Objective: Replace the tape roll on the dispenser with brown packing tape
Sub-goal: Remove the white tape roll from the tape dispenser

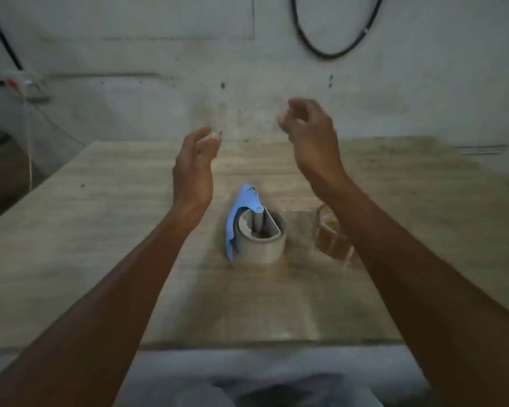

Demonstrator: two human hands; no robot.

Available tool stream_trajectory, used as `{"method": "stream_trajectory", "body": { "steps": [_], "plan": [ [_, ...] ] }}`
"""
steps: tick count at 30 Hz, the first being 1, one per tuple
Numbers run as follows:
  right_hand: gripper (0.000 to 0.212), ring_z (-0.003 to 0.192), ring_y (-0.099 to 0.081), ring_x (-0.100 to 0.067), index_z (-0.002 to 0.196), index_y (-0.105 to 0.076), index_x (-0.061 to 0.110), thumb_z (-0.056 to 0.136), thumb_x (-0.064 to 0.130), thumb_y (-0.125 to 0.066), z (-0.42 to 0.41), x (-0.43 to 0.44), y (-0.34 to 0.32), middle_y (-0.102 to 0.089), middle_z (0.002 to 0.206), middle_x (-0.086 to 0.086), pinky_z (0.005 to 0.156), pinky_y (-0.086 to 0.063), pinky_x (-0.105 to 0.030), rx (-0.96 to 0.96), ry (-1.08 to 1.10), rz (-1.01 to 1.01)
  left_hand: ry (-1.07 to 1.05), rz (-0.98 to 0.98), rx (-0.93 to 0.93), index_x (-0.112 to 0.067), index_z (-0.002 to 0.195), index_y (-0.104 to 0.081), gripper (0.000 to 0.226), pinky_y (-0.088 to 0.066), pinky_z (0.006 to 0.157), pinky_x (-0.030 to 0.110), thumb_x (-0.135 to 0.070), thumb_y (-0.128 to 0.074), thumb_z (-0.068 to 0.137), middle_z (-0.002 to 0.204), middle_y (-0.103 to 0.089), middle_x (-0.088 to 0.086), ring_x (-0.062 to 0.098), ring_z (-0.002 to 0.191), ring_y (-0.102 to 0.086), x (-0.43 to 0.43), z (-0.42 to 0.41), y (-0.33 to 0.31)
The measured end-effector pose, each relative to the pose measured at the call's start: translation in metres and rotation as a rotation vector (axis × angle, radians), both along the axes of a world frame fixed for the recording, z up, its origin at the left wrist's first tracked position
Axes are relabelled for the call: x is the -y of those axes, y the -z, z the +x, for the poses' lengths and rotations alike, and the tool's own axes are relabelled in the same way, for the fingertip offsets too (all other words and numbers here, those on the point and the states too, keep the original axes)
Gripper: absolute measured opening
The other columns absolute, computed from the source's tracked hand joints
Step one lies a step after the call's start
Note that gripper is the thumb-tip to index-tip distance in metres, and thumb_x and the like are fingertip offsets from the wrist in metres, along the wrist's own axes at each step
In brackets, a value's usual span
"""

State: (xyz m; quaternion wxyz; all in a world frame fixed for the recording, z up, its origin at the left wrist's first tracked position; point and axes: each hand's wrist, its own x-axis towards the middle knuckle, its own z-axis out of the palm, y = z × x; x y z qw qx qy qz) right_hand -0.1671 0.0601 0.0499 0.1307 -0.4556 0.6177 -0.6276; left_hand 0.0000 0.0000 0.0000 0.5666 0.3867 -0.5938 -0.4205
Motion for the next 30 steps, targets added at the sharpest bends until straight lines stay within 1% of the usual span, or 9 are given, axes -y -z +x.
{"method": "stream_trajectory", "body": {
  "steps": [3,6,10,12,15,19,24,27,30],
  "plan": [
    [0.036,0.103,-0.060,-0.010,0.125,-0.061,0.014,0.089,0.022,-0.066,0.027,-0.048,0.022,-0.068,0.121,-0.002,0.096,-0.048,-0.030,-0.077,-0.017,0.051,0.008,0.027,0.035,-0.033,0.119,-0.069,0.042,-0.049,0.103,0.039,-0.054,-0.062,0.083,0.113,-0.074,-0.010,0.017,0.112,-0.068,-0.038,0.019,0.018],
    [0.040,0.106,-0.059,-0.012,0.130,-0.057,0.011,0.092,0.017,-0.064,0.045,-0.083,0.056,-0.065,0.129,-0.004,0.087,-0.042,-0.021,-0.128,-0.040,0.149,0.027,0.065,0.038,-0.015,0.128,-0.066,0.038,-0.051,0.106,0.041,-0.032,-0.068,0.094,0.119,-0.072,0.001,0.017,0.110,-0.067,-0.062,0.027,0.038],
    [0.045,0.122,-0.058,-0.026,0.134,-0.054,0.010,0.090,0.015,-0.065,0.051,-0.090,0.088,-0.061,0.135,-0.010,0.102,-0.044,-0.035,-0.185,0.017,0.214,0.044,0.069,0.133,-0.009,0.128,-0.063,0.028,-0.039,0.084,-0.003,-0.016,-0.058,0.102,0.123,-0.068,0.003,0.020,0.116,-0.063,-0.078,0.030,0.053],
    [0.046,0.124,-0.057,-0.028,0.134,-0.054,0.009,0.090,0.016,-0.066,0.054,-0.093,0.098,-0.061,0.136,-0.011,0.103,-0.041,-0.035,-0.174,0.047,0.233,0.058,0.062,0.133,-0.005,0.129,-0.063,0.028,-0.035,0.081,-0.006,-0.014,-0.057,0.103,0.129,-0.067,0.007,0.014,0.115,-0.062,-0.086,0.027,0.056],
    [0.048,0.128,-0.053,-0.026,0.138,-0.050,0.009,0.092,0.018,-0.064,0.052,-0.093,0.113,-0.057,0.140,-0.010,0.108,-0.039,-0.036,-0.148,0.054,0.210,0.104,0.104,0.087,0.001,0.129,-0.062,0.030,-0.040,0.078,-0.003,-0.009,-0.058,0.101,0.132,-0.066,0.010,-0.011,0.092,-0.062,-0.084,0.020,0.059],
    [0.058,0.136,-0.046,-0.021,0.148,-0.040,0.015,0.096,0.030,-0.061,0.050,-0.094,0.117,-0.047,0.150,-0.003,0.114,-0.036,-0.041,-0.066,-0.028,0.234,0.096,0.131,-0.002,-0.002,0.128,-0.064,0.029,-0.041,0.075,-0.002,-0.010,-0.060,0.100,0.129,-0.065,0.007,-0.022,0.085,-0.061,-0.070,0.007,0.059],
    [0.068,0.133,-0.048,-0.015,0.151,-0.034,0.021,0.091,0.035,-0.064,0.045,-0.097,0.122,-0.048,0.146,0.003,0.110,-0.039,-0.034,-0.058,-0.110,0.281,0.081,0.207,-0.152,-0.017,0.114,-0.069,0.016,-0.050,0.083,0.011,-0.017,-0.061,0.100,0.124,-0.070,0.008,0.022,0.114,-0.066,-0.048,-0.011,0.061],
    [0.078,0.132,-0.045,-0.007,0.151,-0.030,0.025,0.085,0.045,-0.067,0.046,-0.100,0.121,-0.047,0.140,0.014,0.104,-0.036,-0.024,-0.096,-0.168,0.306,0.090,0.238,-0.215,-0.013,0.119,-0.068,0.021,-0.054,0.091,0.024,-0.018,-0.058,0.101,0.123,-0.071,0.010,0.024,0.114,-0.068,-0.042,-0.015,0.065],
    [0.098,0.135,-0.043,-0.005,0.153,-0.027,0.027,0.068,0.068,-0.055,0.045,-0.099,0.122,-0.045,0.148,0.014,0.111,-0.035,-0.028,-0.085,-0.177,0.322,0.094,0.261,-0.237,-0.013,0.124,-0.068,0.027,-0.052,0.101,0.041,-0.023,-0.061,0.100,0.125,-0.072,0.012,0.028,0.118,-0.068,-0.037,-0.016,0.071]
  ]
}}
